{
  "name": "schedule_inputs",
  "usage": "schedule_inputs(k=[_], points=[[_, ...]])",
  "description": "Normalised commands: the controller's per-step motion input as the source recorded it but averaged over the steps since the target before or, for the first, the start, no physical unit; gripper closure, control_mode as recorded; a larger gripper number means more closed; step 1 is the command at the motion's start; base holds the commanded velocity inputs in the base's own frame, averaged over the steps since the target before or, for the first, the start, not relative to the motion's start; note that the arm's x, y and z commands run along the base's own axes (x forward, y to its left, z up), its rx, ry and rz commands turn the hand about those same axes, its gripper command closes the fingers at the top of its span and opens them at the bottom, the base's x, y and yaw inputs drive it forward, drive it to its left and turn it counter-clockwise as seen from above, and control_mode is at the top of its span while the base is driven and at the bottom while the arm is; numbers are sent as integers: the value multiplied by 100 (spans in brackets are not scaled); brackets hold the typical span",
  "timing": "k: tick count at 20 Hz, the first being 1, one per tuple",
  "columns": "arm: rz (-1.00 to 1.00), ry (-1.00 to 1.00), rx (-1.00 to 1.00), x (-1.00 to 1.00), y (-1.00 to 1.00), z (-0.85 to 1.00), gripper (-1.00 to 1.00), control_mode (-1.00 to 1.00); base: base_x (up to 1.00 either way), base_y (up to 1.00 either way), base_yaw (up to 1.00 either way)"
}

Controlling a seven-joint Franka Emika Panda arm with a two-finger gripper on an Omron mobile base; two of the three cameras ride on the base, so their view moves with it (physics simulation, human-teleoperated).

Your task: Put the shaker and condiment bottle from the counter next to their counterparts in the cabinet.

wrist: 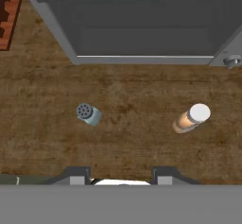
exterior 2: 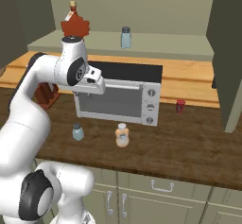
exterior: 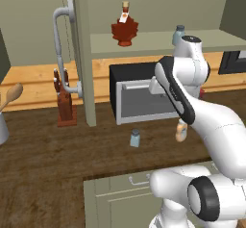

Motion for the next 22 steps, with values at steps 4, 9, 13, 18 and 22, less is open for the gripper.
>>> schedule_inputs(k=[4,9,13,18,22], points=[[0,0,0,-6,0,-6,-100,-100,0,0,0],[-14,-15,0,-52,-4,-19,-100,-100,0,0,0],[-30,-14,0,-94,-20,-30,-100,-100,0,0,0],[-28,-11,0,-60,-4,-45,-100,-100,0,0,0],[-23,-25,-8,-1,0,-72,-100,-100,0,0,0]])
